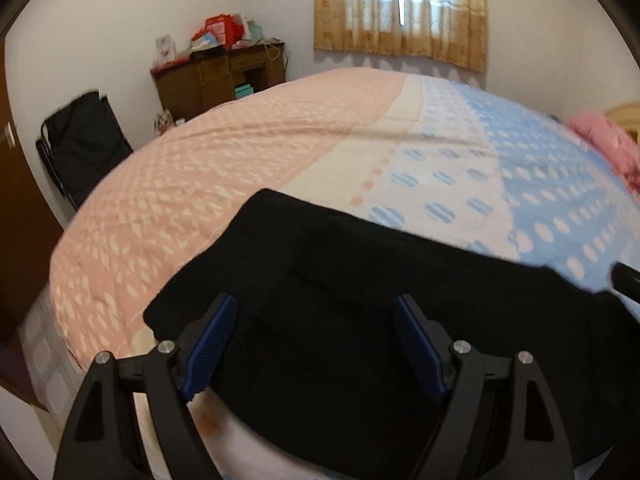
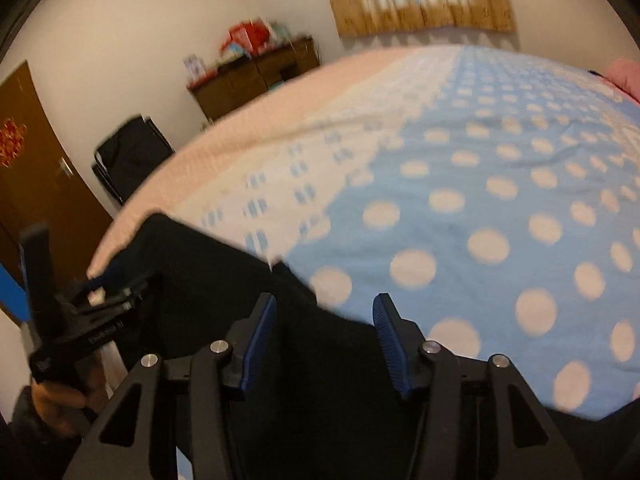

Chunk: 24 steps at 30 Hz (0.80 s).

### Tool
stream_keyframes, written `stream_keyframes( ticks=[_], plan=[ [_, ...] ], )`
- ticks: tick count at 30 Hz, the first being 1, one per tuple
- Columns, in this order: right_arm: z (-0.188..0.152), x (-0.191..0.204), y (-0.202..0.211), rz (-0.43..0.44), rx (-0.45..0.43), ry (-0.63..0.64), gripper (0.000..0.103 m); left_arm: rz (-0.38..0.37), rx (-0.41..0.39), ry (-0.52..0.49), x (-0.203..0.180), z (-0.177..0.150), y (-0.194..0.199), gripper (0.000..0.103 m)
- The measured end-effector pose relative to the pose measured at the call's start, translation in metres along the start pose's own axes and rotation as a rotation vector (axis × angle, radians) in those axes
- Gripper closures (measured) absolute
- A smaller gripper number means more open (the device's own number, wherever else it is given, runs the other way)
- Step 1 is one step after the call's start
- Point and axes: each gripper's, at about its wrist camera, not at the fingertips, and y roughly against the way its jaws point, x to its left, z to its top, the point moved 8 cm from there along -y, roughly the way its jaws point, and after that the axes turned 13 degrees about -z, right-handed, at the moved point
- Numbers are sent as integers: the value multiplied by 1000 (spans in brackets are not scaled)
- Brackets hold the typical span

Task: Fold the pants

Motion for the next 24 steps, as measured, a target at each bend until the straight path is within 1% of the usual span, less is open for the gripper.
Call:
stream_keyframes(
  ticks=[1, 3, 5, 6, 7, 8, 10, 11, 14, 16, 17, 18, 22, 24],
  plan=[
    [-6, 3, 5, 16, 0, -4, 51, 10, 4, -20, -2, -1, -1, 16],
    [-15, 12, 12, 43, 1, 13, 51, 24, 11, -40, -5, -4, -4, 8],
    [-18, 19, 16, 68, 4, 42, 51, 39, 16, -55, -9, -6, -8, 1],
    [-18, 23, 15, 91, 12, 56, 51, 50, 16, -63, -10, -7, -10, 0],
    [-17, 25, 13, 111, 21, 64, 51, 66, 12, -70, -11, -7, -11, 0],
    [-13, 25, 9, 111, 23, 64, 51, 75, 6, -69, -11, -7, -11, 0],
    [-3, 19, 3, 79, 6, 52, 51, 77, -8, -54, -11, -6, -11, 0],
    [6, 13, 1, 71, -12, 27, 51, 78, -9, -54, -11, -6, -11, 0],
    [20, 7, -5, 89, -20, -27, 51, 70, -9, -62, -11, -6, -12, 0],
    [19, 12, -13, 98, 4, -5, 51, 67, -8, -67, -12, -6, -13, 0],
    [14, 19, -16, 115, 41, 19, 51, 68, -8, -69, -13, -6, -13, 0],
    [9, 24, -16, 127, 59, 32, 51, 69, -7, -68, -13, -6, -13, 0],
    [-2, 41, 2, 164, 32, 77, 51, 70, -5, -67, -13, -5, -13, 0],
    [-6, 44, 4, 199, 48, 78, 51, 69, -5, -67, -13, -5, -14, 0]
  ],
)
